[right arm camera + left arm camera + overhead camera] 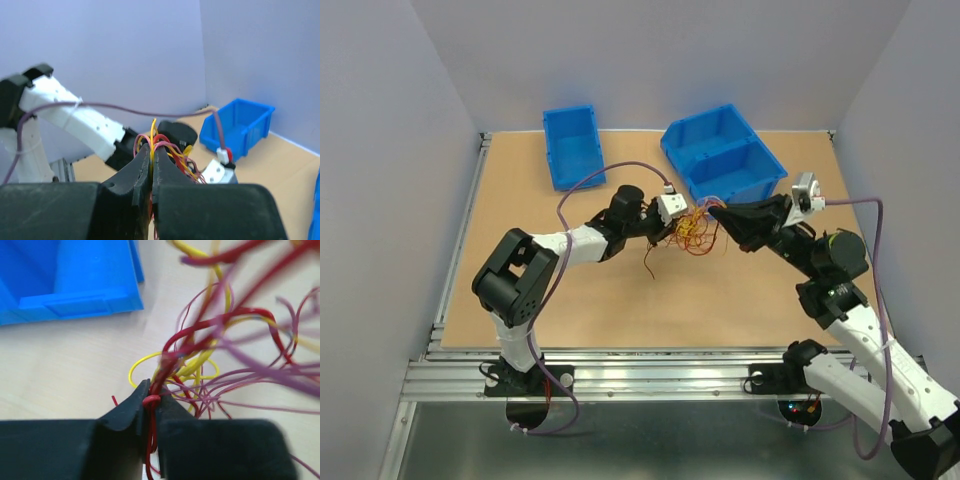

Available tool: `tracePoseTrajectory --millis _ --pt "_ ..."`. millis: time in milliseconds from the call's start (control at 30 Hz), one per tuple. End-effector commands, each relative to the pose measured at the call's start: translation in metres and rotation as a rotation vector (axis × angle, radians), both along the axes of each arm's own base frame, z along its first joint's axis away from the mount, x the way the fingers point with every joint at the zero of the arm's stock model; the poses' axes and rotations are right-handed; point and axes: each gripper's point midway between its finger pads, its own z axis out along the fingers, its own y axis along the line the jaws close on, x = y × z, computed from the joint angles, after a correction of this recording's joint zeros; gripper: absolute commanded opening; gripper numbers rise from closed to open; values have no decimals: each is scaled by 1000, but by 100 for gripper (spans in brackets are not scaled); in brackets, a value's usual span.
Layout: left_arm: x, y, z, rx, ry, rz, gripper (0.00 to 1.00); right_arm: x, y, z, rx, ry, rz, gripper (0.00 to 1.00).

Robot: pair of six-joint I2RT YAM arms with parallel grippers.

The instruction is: Untangle the cables

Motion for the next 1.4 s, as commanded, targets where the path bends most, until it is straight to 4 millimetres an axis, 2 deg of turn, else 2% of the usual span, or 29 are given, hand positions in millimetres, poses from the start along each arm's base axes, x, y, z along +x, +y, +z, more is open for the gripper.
tracePoseTrajectory --millis 0,33,67,100,133,167,267,300,400,433,533,567,633,667,700,733,767,833,867,900,933,967,1000,1033,1067,1200,1267,1300,1367 --pt "39 14 10 54 -101 170 6 -16 -9 110 127 -149 5 1" --pt "43 16 7 68 -109 191 0 -17 -8 121 135 -156 15 1" --pt "46 19 6 77 -114 212 0 -28 -12 152 160 -200 25 0" --pt "53 25 6 94 -127 254 0 -25 -7 158 161 -185 52 0" --pt "58 30 2 108 -126 281 0 -43 -14 195 201 -246 70 1" --pt "63 36 0 122 -128 322 0 -50 -14 212 218 -257 97 0" --pt "82 53 0 114 -100 399 0 -40 -9 250 226 -218 107 0" --pt "87 58 -1 106 -82 403 0 -67 -25 296 272 -306 105 1" --pt "109 72 7 49 -11 438 0 -72 -35 329 322 -326 78 0" --pt "114 81 3 43 27 459 0 -75 -38 333 335 -334 74 0" --pt "116 85 10 20 51 440 0 -82 -52 340 377 -348 26 1" --pt "116 90 23 4 34 448 0 -68 -47 325 362 -306 10 0" --pt "109 96 34 -14 18 448 0 -74 -56 307 356 -296 -28 1" --pt "105 100 61 -48 -27 448 0 -51 -45 269 313 -213 -45 1" --pt "101 103 72 -58 -52 437 0 -40 -43 246 292 -172 -69 1" --pt "91 108 90 -67 -85 432 0 -51 -51 234 290 -173 -81 4" --pt "86 111 98 -71 -99 437 0 -25 -39 182 229 -78 -103 7" --pt "79 123 111 -60 -137 471 0 -14 -41 142 194 -29 -151 12" --pt "75 134 129 -66 -171 513 0 1 -42 95 158 47 -206 17" --pt "71 139 131 -58 -182 528 0 6 -46 76 153 80 -239 20" --pt "69 143 142 -65 -205 540 0 13 -48 52 142 124 -271 26" --pt "61 149 147 -67 -228 542 0 16 -53 34 139 150 -299 46" --pt "57 152 149 -70 -238 549 0 30 -53 -8 107 231 -345 54" --pt "49 154 139 -63 -228 541 0 35 -52 -25 91 263 -355 61" --pt "43 154 147 -75 -254 524 0 44 -48 -46 61 311 -364 70" --pt "25 145 137 -66 -270 433 0 76 -17 -101 -82 415 -313 77" --pt "21 142 137 -61 -276 413 0 86 -5 -106 -118 407 -282 80" --pt "17 137 137 -60 -283 387 0 91 10 -114 -149 374 -221 81" --pt "14 134 135 -59 -286 374 0 91 26 -115 -149 296 -137 81"
